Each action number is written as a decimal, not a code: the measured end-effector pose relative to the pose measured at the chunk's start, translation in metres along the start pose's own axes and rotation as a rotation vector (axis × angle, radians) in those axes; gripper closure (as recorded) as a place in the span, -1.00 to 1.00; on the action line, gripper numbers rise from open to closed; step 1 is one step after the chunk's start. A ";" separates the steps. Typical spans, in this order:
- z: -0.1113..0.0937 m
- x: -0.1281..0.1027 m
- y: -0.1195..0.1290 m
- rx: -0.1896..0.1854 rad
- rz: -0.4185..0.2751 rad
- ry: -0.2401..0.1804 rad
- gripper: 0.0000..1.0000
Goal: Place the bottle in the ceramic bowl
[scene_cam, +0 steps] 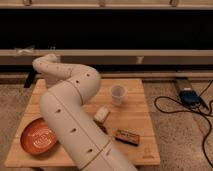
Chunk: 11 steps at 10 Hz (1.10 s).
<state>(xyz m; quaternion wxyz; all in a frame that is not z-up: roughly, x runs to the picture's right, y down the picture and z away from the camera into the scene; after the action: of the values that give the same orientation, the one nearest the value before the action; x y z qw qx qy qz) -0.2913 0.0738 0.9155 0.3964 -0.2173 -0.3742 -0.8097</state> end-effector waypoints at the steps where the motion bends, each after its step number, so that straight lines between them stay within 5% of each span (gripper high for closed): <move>1: 0.004 -0.002 -0.003 0.002 0.007 0.000 -0.54; 8: 0.008 -0.035 -0.004 -0.008 0.061 -0.019 0.89; 11: -0.022 -0.049 -0.005 -0.051 0.031 0.001 1.00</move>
<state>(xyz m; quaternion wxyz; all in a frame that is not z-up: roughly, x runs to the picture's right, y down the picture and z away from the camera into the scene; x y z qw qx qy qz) -0.2677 0.0823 0.8681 0.4031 -0.2328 -0.3497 -0.8130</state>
